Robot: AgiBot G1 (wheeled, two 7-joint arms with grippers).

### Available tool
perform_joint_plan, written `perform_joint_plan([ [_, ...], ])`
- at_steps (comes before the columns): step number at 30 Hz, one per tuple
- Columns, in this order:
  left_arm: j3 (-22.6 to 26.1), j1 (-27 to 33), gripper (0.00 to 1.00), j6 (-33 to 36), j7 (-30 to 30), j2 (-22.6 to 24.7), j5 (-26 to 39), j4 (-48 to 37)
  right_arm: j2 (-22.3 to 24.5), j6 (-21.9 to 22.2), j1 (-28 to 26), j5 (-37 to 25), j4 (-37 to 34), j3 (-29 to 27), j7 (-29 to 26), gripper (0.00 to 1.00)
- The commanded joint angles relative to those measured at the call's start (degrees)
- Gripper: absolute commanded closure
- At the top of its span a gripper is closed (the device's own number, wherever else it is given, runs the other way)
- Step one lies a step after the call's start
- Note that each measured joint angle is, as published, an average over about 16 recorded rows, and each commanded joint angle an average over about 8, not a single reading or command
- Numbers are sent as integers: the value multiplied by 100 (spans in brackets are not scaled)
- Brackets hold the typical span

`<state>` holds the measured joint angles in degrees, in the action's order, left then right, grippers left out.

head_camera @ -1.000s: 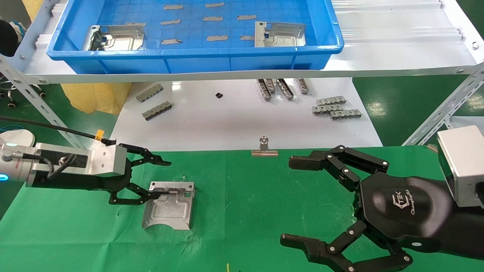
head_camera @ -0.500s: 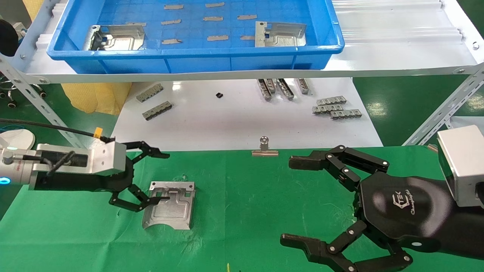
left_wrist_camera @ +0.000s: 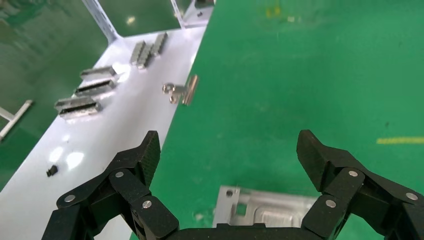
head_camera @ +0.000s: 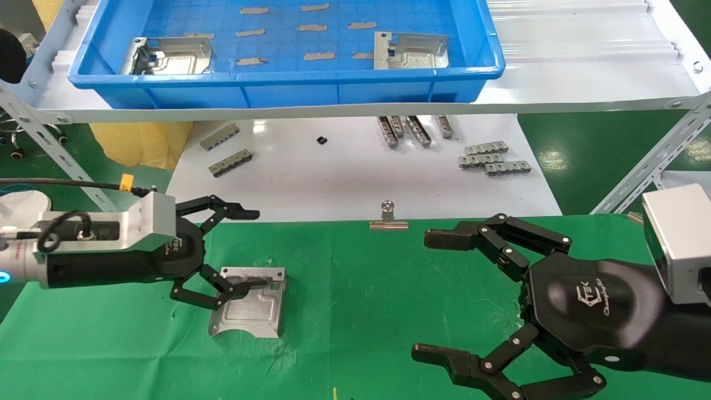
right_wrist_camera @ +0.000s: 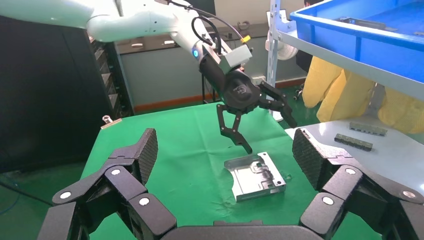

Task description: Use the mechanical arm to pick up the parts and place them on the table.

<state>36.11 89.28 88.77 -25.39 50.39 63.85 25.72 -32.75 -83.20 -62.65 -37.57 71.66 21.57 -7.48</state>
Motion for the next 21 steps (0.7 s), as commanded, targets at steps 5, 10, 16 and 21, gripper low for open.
perform_joint_plan([
  [5,-309,-427,0,-47,556,-237,-338,737,0,0,0,0,0,0,0,0],
  [10,-565,-779,0,-87,1016,-432,-618,1346,0,0,0,0,0,0,0,0],
  [16,-873,-1204,0,-134,1570,-668,-955,2079,0,0,0,0,0,0,0,0],
  [21,-1128,-1556,0,-173,2029,-863,-1235,2687,0,0,0,0,0,1,0,0],
])
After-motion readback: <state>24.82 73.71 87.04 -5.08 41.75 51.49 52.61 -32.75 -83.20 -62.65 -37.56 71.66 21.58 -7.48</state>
